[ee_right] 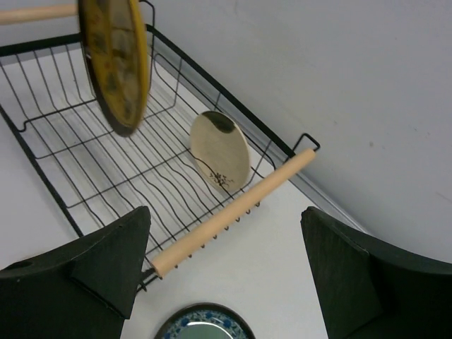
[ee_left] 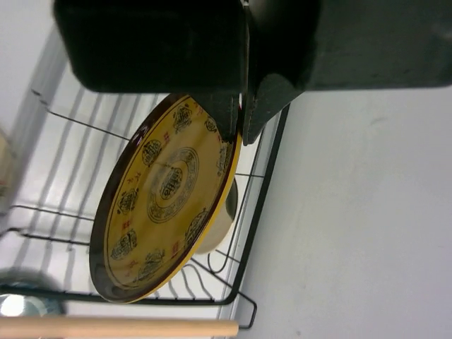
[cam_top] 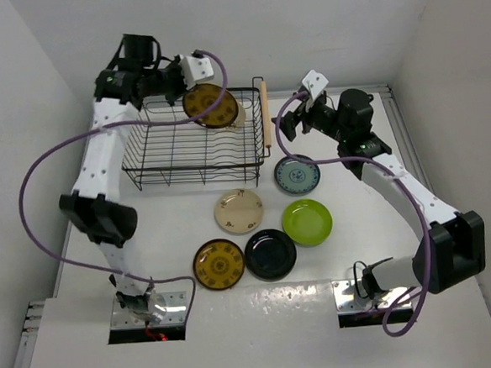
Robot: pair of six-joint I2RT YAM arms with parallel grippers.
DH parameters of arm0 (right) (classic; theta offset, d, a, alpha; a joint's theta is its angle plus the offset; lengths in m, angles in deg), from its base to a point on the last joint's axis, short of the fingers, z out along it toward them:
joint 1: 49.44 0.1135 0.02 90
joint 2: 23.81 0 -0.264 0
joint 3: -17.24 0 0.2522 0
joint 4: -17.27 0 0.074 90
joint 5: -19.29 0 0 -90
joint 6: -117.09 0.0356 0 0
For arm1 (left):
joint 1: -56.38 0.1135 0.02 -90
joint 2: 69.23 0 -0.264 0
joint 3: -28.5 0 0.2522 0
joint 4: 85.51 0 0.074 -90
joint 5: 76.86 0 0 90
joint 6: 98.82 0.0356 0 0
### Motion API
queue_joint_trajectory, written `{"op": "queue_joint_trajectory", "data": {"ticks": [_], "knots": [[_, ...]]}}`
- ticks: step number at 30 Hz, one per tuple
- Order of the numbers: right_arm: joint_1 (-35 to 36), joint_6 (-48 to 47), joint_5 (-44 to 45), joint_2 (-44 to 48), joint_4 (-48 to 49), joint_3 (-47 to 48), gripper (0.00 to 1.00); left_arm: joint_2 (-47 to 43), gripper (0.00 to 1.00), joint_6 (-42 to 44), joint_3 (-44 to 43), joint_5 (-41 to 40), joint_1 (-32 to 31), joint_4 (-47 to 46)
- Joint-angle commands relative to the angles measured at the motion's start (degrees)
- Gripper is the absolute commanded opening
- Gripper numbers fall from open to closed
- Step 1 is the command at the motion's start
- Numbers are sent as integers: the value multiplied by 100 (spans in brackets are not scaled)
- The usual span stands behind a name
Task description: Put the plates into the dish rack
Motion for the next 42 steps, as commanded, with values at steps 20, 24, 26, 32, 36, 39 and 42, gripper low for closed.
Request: {"op": "queue_joint_trajectory", "data": {"ticks": [20, 24, 26, 32, 36, 39, 42], "knots": [[-726, -255, 228, -1248, 20, 807, 85, 2371, 0, 668, 194, -584, -181, -2809], [-866, -220, 219, -1372, 2, 948, 85, 2599, 0, 668, 194, -785, -303, -2914], [-945, -229, 210, -1407, -7, 974, 85, 2600, 0, 668, 325, -900, -304, -2967], [-1016, -238, 193, -1416, -15, 992, 85, 2600, 0, 607, 940, -1366, -357, -3512], [-1068, -273, 167, -1381, -24, 974, 85, 2653, 0, 476, 1021, -1576, -470, -3723], [-1112, -317, 149, -1319, -24, 965, 85, 2653, 0, 169, 758, -1577, -471, -3723], [-1104, -343, 158, -1310, 2, 957, 85, 2521, 0, 237, 397, -1647, -576, -3557]]}}
